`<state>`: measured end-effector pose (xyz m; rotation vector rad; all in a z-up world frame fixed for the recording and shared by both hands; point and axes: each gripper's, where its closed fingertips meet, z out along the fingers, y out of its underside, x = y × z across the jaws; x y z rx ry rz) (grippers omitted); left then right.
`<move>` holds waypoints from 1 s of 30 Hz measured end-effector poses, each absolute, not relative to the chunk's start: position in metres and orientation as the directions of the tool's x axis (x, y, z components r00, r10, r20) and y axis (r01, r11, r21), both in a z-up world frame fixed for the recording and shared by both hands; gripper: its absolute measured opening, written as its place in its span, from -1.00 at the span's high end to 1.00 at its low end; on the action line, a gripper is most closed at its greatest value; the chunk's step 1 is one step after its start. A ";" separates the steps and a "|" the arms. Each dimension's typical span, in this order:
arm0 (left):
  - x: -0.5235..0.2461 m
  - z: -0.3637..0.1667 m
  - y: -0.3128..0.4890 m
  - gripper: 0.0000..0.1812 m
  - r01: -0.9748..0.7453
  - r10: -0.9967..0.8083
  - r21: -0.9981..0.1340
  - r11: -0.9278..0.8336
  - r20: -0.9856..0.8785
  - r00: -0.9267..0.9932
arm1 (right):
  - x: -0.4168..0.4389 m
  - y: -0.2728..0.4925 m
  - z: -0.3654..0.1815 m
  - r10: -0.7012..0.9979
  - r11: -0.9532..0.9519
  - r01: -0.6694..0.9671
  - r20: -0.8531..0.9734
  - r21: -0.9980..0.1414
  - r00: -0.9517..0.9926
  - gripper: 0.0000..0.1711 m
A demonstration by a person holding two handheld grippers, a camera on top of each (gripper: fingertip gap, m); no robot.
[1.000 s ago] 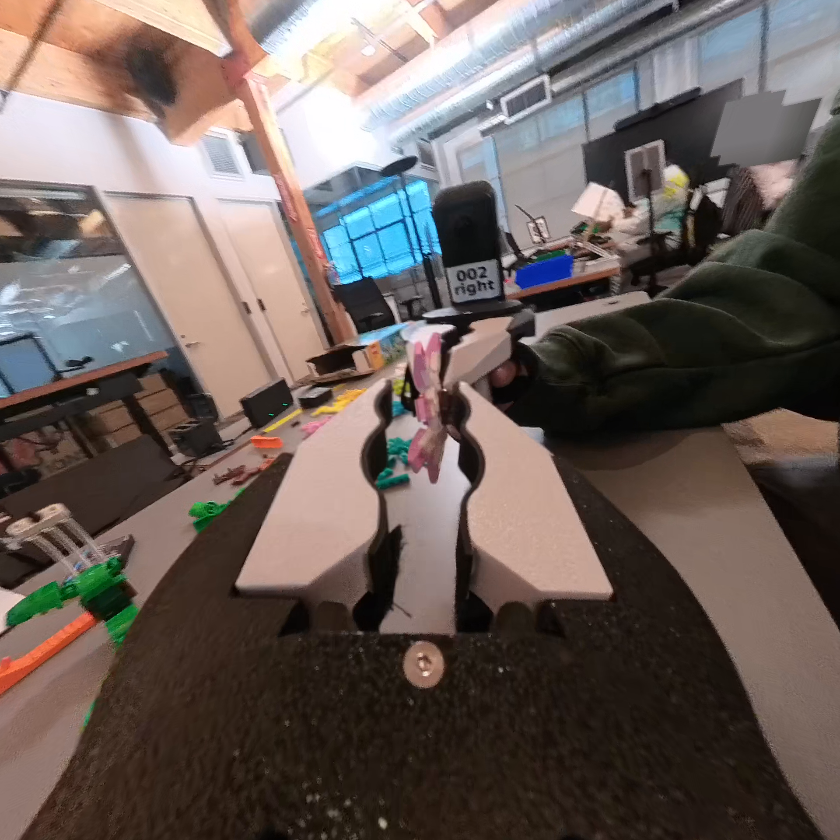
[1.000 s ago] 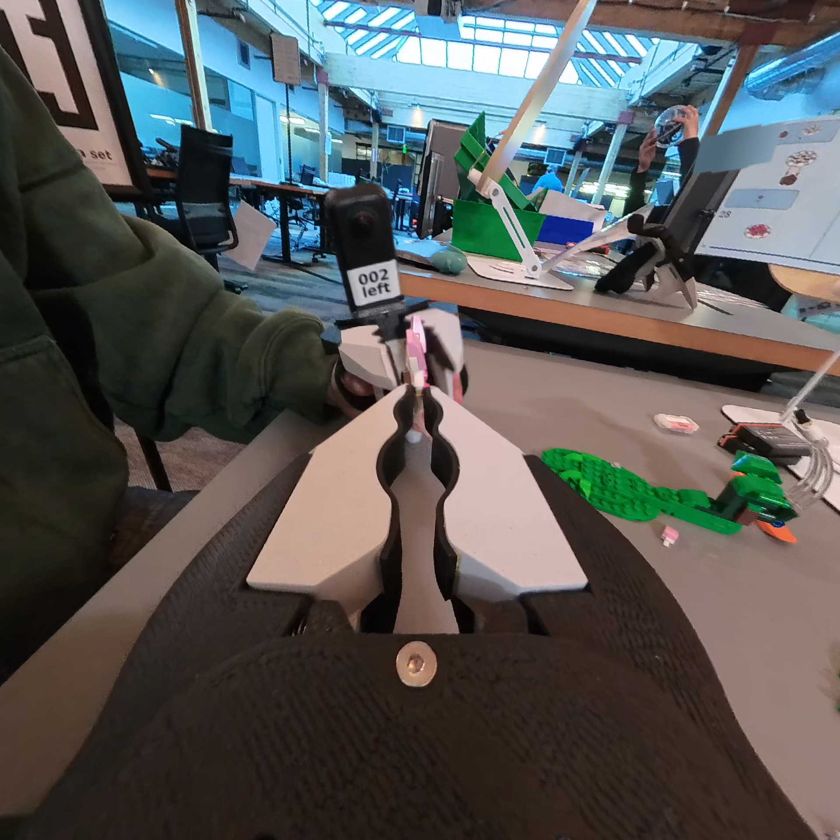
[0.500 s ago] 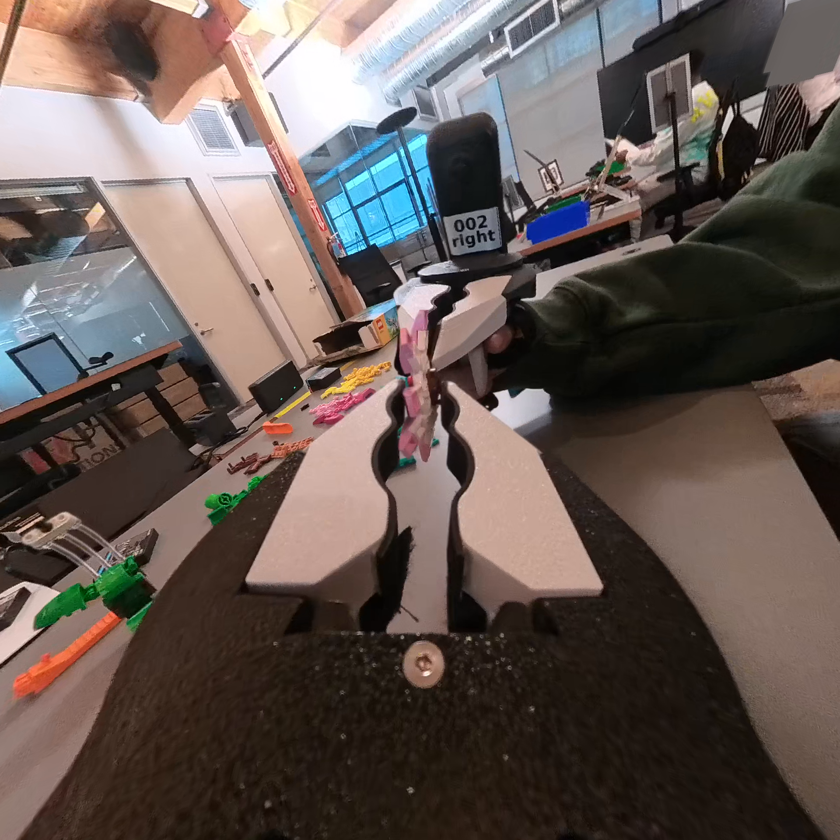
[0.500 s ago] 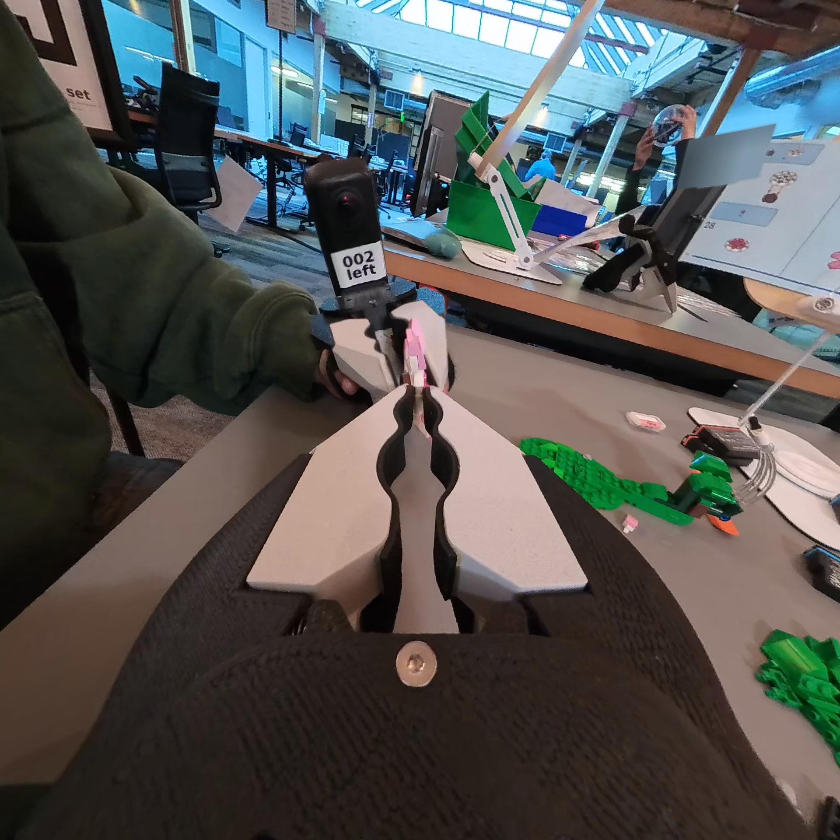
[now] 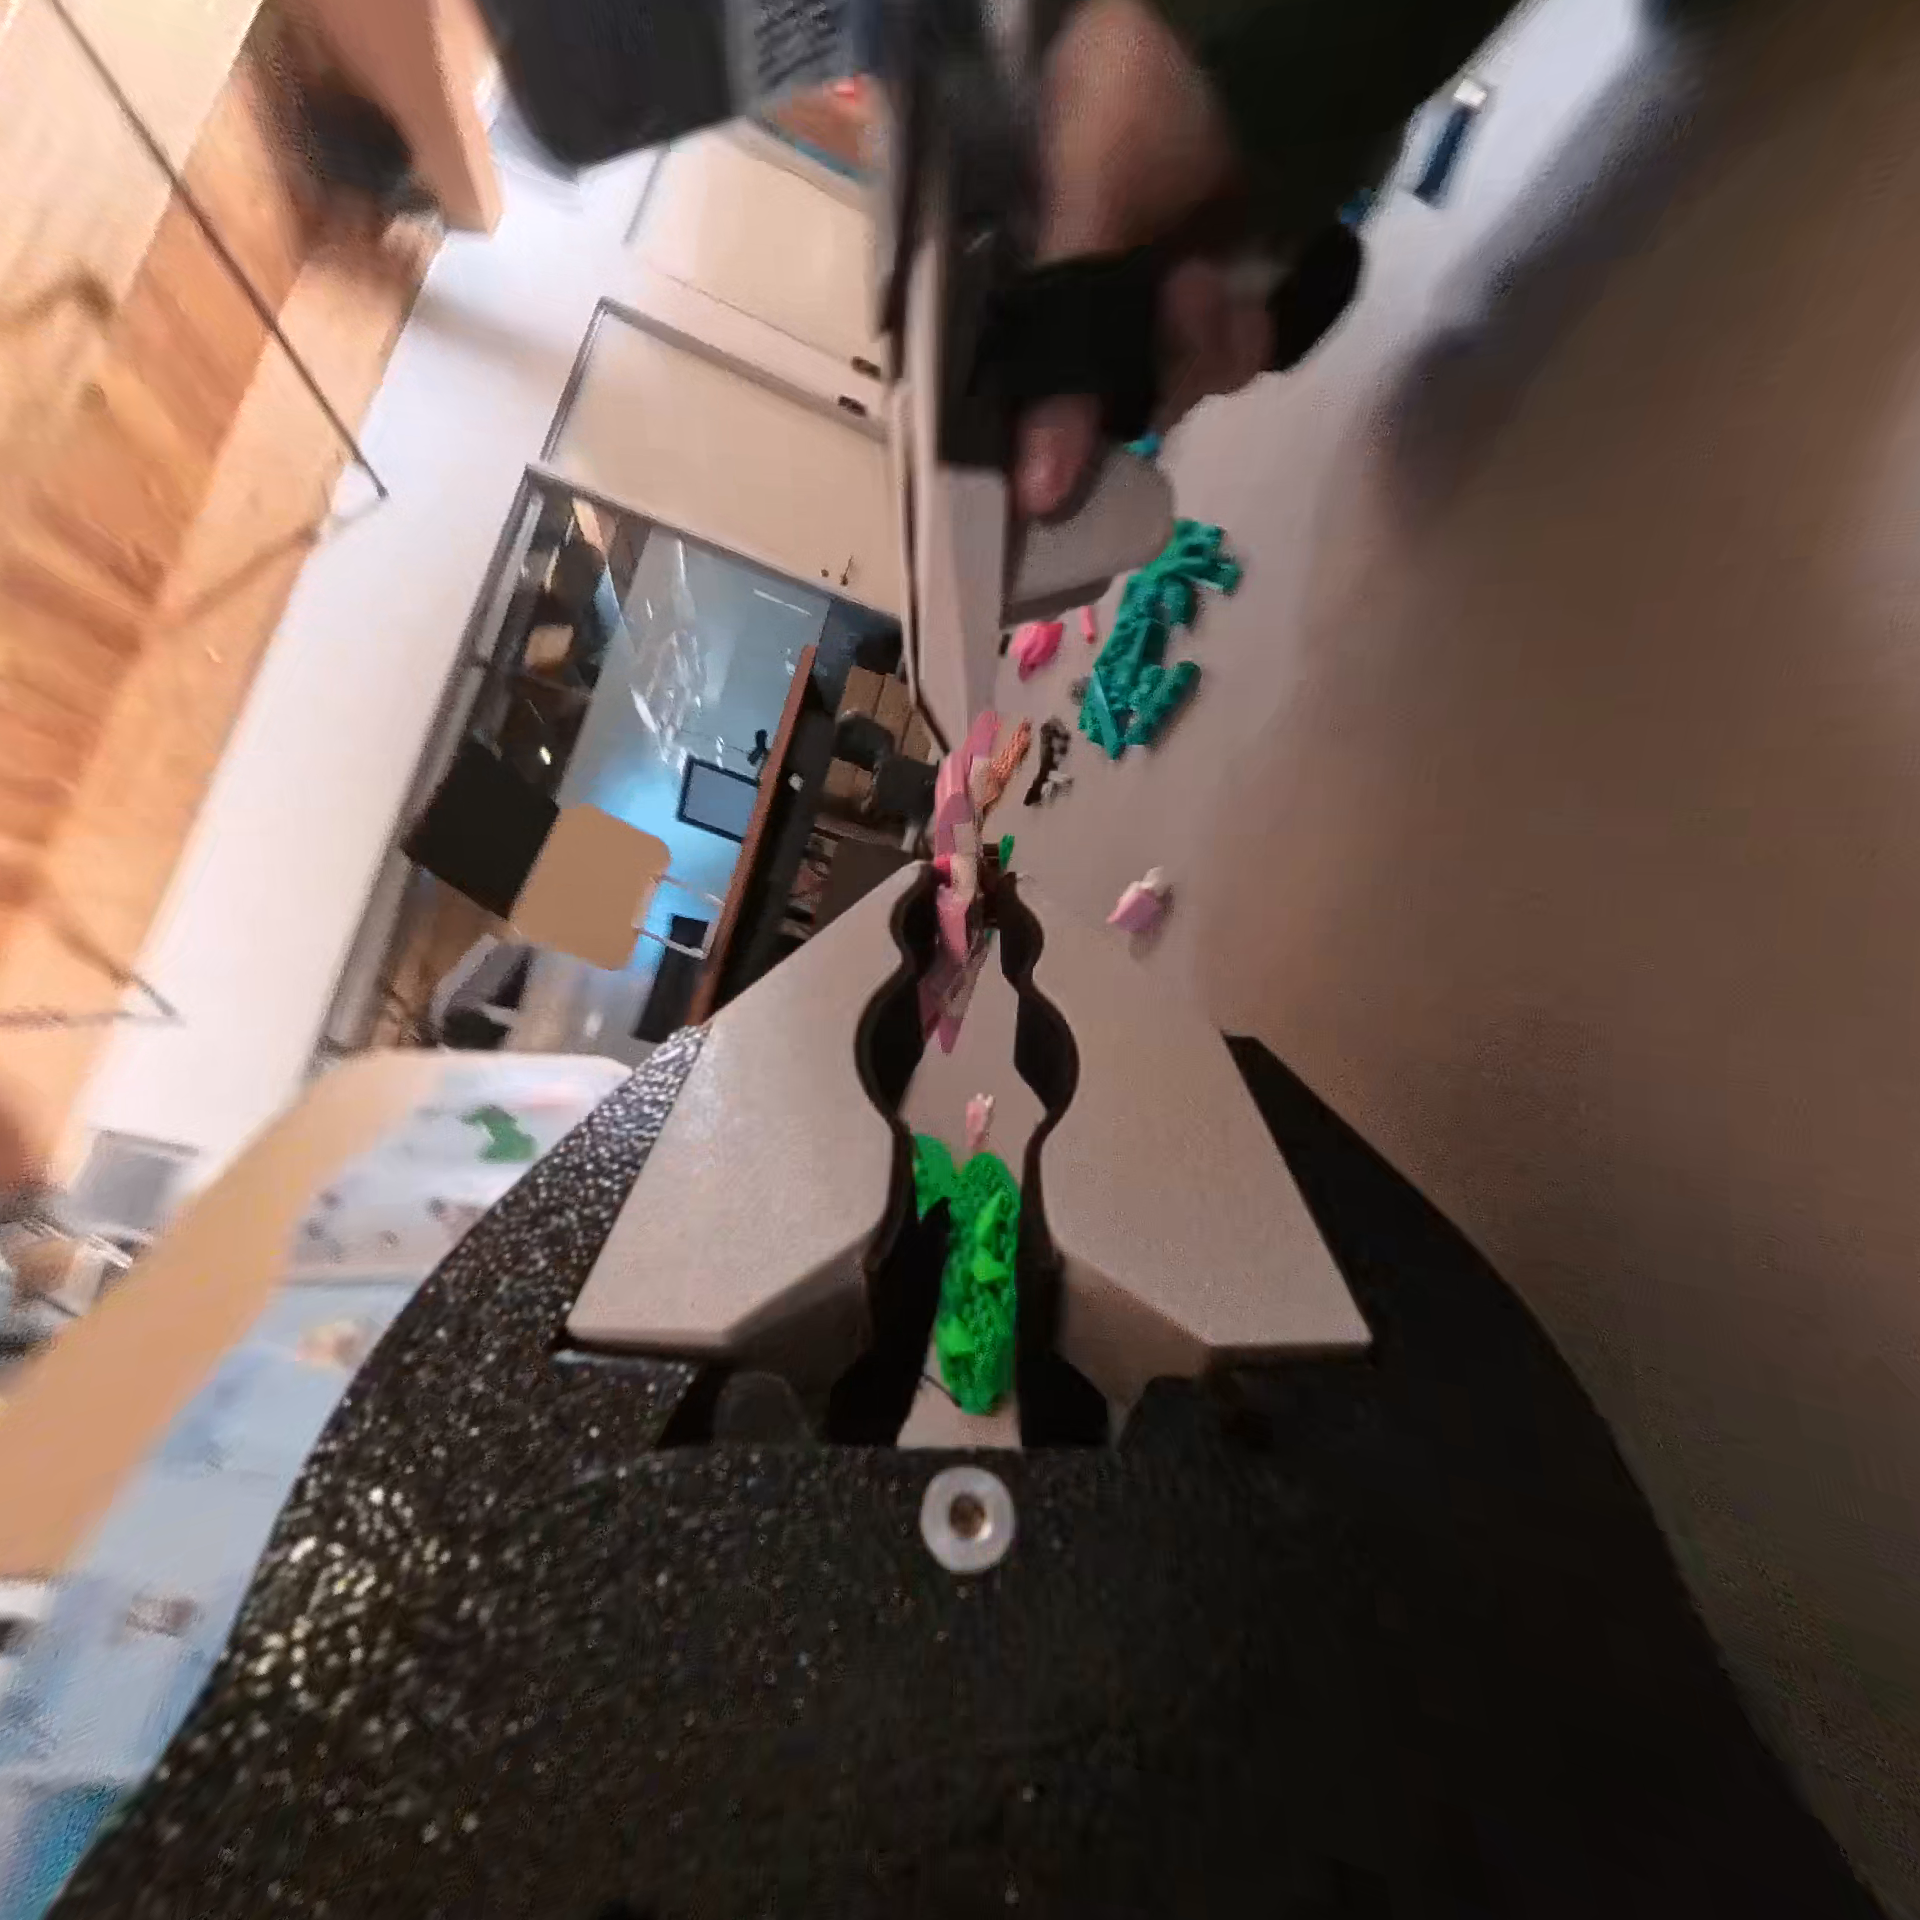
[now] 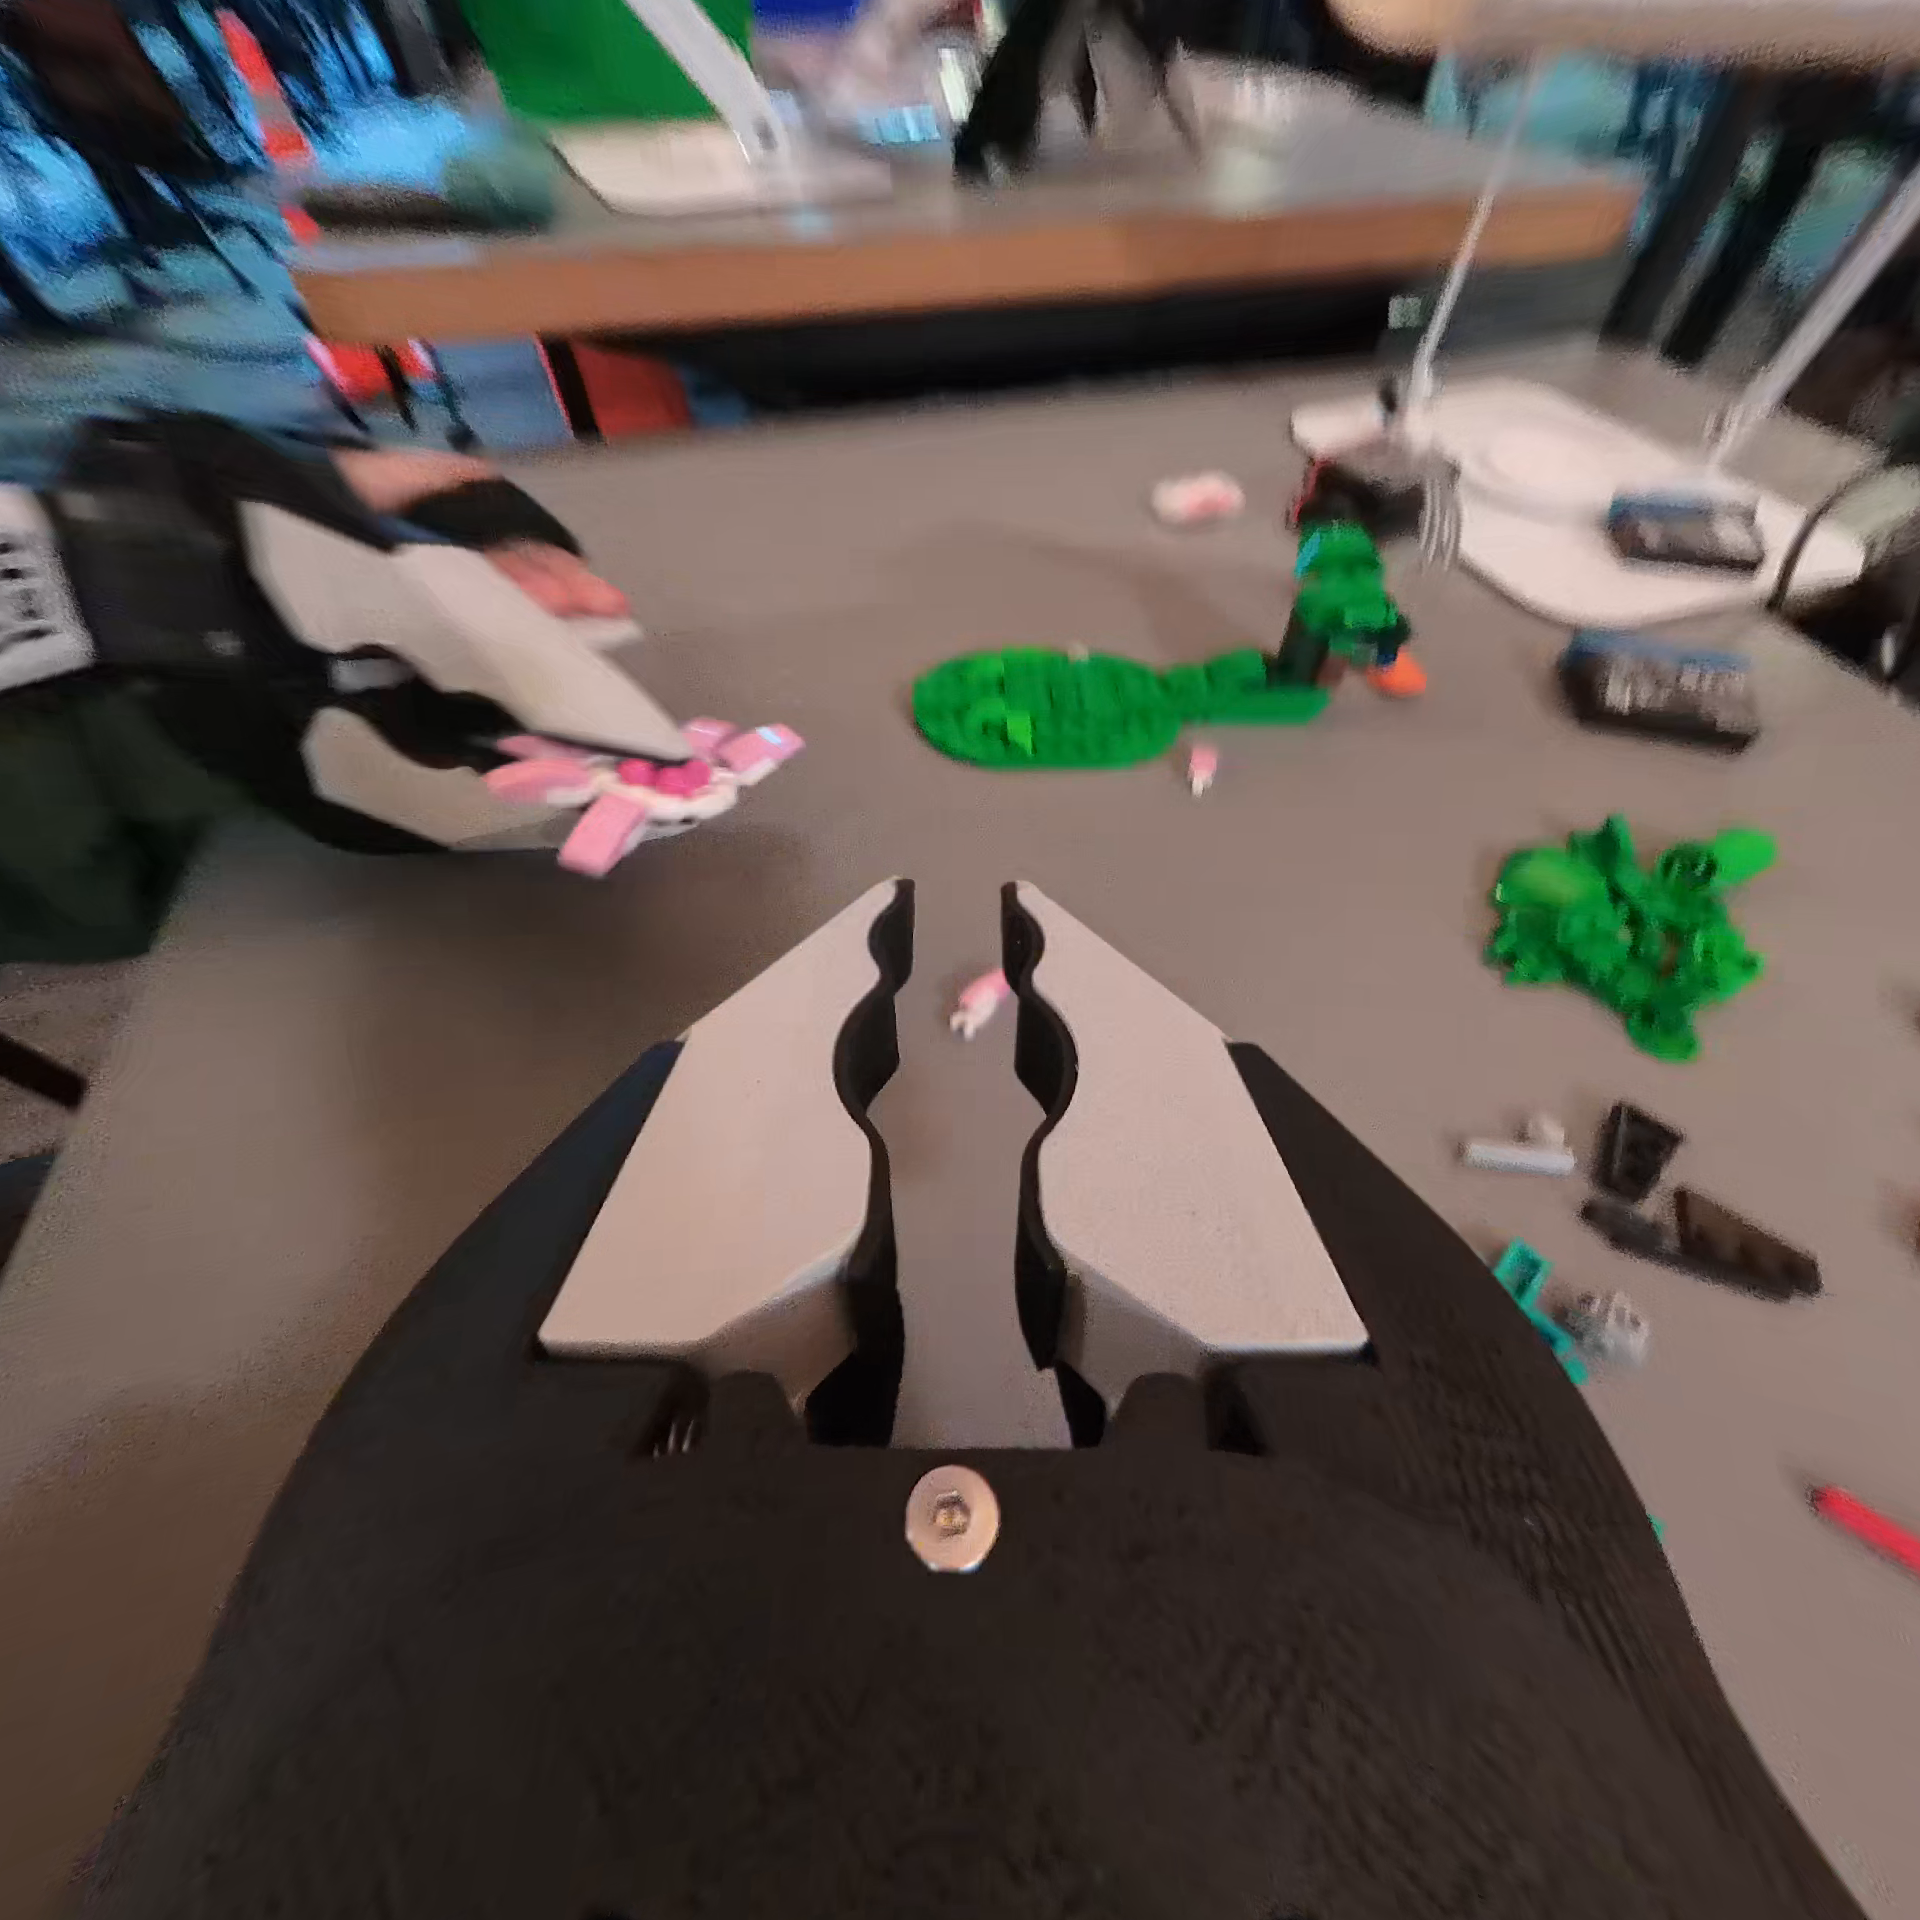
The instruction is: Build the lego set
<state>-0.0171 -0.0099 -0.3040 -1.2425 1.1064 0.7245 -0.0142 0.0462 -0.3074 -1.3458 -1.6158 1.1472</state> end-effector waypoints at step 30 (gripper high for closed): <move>0.004 -0.333 -0.007 0.90 -0.939 -0.214 -0.249 0.237 -0.956 0.199 | -0.021 0.040 -0.365 0.992 0.109 0.611 0.051 -0.784 -0.112 0.95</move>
